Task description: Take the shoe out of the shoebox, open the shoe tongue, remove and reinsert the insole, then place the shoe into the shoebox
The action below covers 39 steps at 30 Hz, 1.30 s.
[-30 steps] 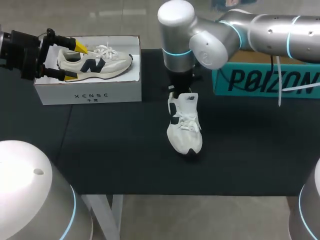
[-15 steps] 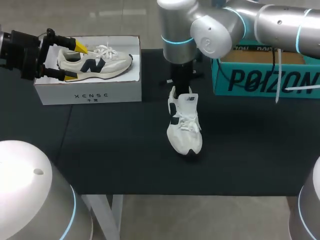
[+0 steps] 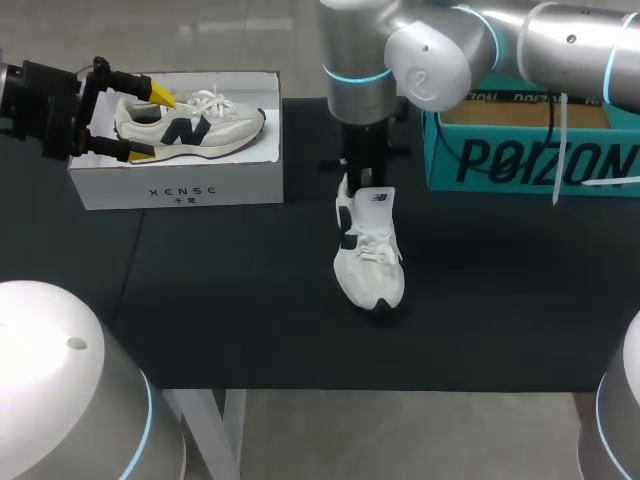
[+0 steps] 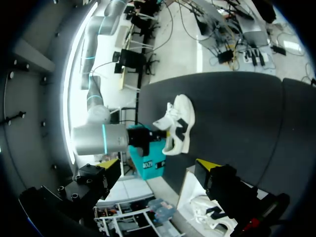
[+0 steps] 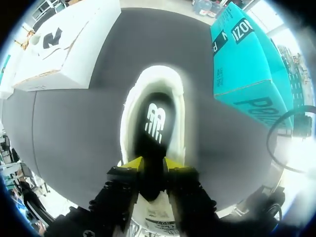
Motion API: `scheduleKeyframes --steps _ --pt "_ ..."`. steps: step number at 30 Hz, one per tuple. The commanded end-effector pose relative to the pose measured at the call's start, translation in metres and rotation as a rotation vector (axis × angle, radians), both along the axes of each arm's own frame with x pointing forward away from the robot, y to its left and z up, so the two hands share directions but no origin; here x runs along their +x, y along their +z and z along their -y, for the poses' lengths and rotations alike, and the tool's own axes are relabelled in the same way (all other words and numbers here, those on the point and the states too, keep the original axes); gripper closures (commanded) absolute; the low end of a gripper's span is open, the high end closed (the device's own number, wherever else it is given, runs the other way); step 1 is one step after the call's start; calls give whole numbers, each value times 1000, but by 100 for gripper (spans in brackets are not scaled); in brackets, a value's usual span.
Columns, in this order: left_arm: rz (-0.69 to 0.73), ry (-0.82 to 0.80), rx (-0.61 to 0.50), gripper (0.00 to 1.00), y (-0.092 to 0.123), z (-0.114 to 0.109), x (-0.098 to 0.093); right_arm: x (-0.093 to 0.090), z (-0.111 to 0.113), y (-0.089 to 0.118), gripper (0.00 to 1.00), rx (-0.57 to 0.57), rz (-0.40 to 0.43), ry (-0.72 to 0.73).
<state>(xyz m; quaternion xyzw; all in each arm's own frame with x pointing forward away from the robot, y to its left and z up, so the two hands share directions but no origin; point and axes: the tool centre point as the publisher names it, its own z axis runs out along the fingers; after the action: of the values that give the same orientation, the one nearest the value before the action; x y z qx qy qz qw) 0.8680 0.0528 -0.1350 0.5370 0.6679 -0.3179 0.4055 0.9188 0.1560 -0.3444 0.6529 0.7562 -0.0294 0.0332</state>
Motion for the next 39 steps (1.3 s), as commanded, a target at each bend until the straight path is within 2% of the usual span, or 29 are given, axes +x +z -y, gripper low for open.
scheduleKeyframes --steps 1,6,10,15,35,39 --pt "0 0 4 0 0 0 0 2 1 -12 53 -2 8 10" --pt "0 0 4 0 0 0 0 4 6 -15 51 -3 -3 -7" --pt "0 0 4 0 0 0 0 3 9 -14 31 -3 -6 -11" --pt "0 0 4 0 0 0 0 2 11 -9 0 -3 -7 -8" --pt "0 0 4 0 0 0 0 -4 7 -3 0 -9 -26 1" --pt "0 0 4 0 0 0 0 -10 8 0 0 -14 -32 -1"
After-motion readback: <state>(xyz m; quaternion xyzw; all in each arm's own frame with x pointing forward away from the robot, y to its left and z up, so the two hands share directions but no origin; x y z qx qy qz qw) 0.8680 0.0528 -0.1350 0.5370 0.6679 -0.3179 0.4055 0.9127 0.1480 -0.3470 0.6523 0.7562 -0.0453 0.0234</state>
